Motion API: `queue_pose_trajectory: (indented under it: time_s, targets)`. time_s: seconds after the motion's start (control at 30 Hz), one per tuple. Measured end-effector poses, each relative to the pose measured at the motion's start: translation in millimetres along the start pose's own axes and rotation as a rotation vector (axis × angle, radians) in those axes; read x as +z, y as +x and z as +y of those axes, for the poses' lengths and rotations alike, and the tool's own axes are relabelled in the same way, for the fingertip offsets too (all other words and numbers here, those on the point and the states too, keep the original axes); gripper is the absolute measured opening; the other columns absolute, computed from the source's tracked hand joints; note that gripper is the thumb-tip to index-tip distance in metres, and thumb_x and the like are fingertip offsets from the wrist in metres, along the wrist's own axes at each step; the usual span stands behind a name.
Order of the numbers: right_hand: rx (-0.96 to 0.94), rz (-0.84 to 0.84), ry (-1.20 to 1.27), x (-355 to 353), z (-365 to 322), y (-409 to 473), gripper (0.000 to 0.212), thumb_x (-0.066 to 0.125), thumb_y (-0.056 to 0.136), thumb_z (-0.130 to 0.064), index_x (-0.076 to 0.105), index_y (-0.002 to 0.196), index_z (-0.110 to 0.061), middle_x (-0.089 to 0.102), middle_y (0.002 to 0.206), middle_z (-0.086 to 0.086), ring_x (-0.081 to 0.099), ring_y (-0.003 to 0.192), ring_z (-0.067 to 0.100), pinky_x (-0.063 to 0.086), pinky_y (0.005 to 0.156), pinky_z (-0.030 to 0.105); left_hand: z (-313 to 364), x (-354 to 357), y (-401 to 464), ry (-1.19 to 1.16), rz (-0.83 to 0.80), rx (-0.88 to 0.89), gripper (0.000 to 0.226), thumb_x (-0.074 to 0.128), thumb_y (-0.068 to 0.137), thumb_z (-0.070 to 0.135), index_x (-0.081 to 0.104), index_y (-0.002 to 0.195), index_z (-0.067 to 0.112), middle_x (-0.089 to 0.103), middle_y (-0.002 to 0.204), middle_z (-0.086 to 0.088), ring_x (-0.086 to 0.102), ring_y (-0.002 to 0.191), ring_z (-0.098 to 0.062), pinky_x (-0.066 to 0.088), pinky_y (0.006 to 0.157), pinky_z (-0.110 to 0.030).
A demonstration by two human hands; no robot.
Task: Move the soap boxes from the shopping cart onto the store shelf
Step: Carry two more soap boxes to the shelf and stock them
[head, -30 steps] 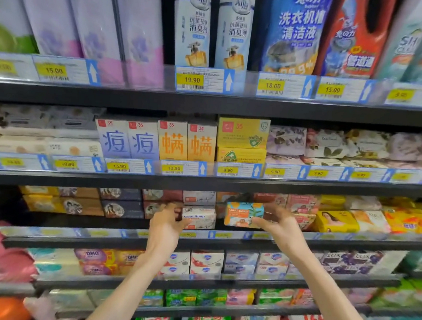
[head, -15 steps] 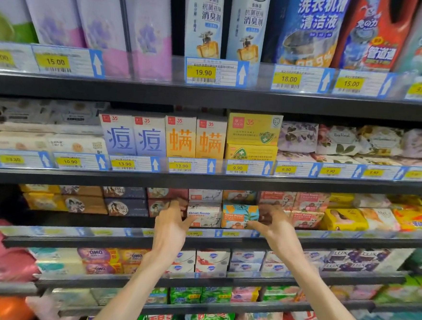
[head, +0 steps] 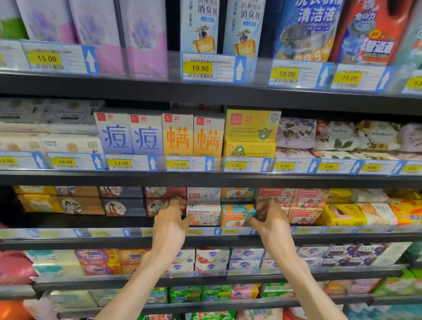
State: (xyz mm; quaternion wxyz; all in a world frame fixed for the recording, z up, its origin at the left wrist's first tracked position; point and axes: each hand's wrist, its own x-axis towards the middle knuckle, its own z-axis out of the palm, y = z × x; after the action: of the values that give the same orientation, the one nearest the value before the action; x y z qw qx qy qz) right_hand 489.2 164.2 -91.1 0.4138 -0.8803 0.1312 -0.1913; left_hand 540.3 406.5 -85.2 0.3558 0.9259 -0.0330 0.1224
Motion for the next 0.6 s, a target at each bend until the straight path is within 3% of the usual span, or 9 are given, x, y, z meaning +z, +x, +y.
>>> queue_pose_trajectory:
  time_s: [0.1, 0.23, 0.33, 0.4, 0.5, 0.6]
  targets:
    - [0.023, 0.024, -0.027, 6, 0, 0, 0.026, 0.076, 0.085, -0.018, 0.052, 0.092, -0.022, 0.062, 0.081, -0.005, 0.059, 0.072, 0.008, 0.043, 0.056, 0.023, 1, 0, -1, 0.012, -0.007, -0.004, 0.034, 0.073, 0.09, 0.034, 0.06, 0.114, 0.013, 0.072, 0.107, -0.005, 0.07, 0.095, -0.026, 0.058, 0.08, -0.037]
    - [-0.044, 0.038, -0.089, 10, -2, -5, 0.016, 0.071, 0.089, -0.022, 0.055, 0.091, -0.024, 0.061, 0.077, -0.012, 0.059, 0.071, 0.01, 0.047, 0.058, 0.029, 2, -1, -1, 0.032, -0.013, -0.016, 0.037, 0.073, 0.089, 0.037, 0.059, 0.114, 0.013, 0.072, 0.105, -0.006, 0.07, 0.093, -0.026, 0.059, 0.078, -0.039]
    - [-0.187, 0.061, -0.159, 9, -3, -12, 0.013, 0.067, 0.092, -0.036, 0.064, 0.087, -0.025, 0.064, 0.072, -0.013, 0.06, 0.065, 0.005, 0.052, 0.057, 0.032, 2, 0, -1, 0.036, -0.016, -0.017, 0.037, 0.072, 0.09, 0.036, 0.059, 0.115, 0.013, 0.071, 0.106, -0.006, 0.069, 0.094, -0.027, 0.059, 0.079, -0.038]
    - [-0.32, 0.028, -0.268, 9, -5, -20, 0.02, 0.058, 0.096, -0.042, 0.071, 0.089, -0.029, 0.07, 0.08, -0.015, 0.063, 0.067, 0.003, 0.055, 0.06, 0.029, 1, 0, -1, 0.038, -0.016, -0.017, 0.036, 0.072, 0.09, 0.035, 0.06, 0.116, 0.012, 0.071, 0.107, -0.005, 0.07, 0.095, -0.026, 0.058, 0.078, -0.036]
    - [-0.527, 0.04, -0.394, 16, -8, -36, 0.023, 0.054, 0.097, -0.037, 0.075, 0.099, -0.027, 0.074, 0.097, -0.015, 0.068, 0.084, 0.003, 0.058, 0.073, 0.026, 0, 2, 0, 0.032, -0.013, -0.004, 0.036, 0.072, 0.09, 0.037, 0.06, 0.115, 0.013, 0.072, 0.107, -0.004, 0.071, 0.094, -0.024, 0.059, 0.078, -0.036]
    - [-0.629, 0.062, -0.496, 32, -1, -51, 0.033, 0.052, 0.097, -0.038, 0.071, 0.117, -0.022, 0.07, 0.121, -0.009, 0.064, 0.114, 0.009, 0.053, 0.098, 0.03, 0, 2, 0, 0.061, -0.011, -0.015, 0.04, 0.072, 0.09, 0.04, 0.06, 0.117, 0.012, 0.073, 0.104, -0.005, 0.071, 0.091, -0.025, 0.059, 0.077, -0.036]
